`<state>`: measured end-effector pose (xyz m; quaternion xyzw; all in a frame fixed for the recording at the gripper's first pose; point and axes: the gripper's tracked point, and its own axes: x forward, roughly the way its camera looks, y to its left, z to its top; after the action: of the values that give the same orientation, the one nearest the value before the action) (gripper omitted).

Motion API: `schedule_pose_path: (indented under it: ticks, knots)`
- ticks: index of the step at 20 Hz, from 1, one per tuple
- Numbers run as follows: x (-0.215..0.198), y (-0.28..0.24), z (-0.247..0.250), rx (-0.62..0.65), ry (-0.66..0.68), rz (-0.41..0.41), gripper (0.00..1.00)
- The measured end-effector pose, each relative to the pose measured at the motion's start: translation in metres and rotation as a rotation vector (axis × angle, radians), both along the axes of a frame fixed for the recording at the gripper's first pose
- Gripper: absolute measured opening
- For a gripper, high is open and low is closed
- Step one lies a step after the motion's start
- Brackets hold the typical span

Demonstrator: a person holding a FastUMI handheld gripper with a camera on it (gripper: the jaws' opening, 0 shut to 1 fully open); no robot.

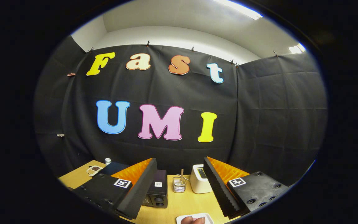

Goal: Open the toaster oven, put the food inside, and close the toaster oven door.

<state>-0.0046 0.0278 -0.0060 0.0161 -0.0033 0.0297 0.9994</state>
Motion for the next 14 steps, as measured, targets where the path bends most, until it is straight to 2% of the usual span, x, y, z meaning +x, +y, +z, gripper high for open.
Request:
schedule_pose_path:
  ticks: [8, 14]
  knots:
    - [0.003, 0.102, -0.034, 0.021, 0.045, 0.162, 0.97]
    - [0.005, 0.164, -0.105, 0.025, 0.168, 0.231, 0.98]
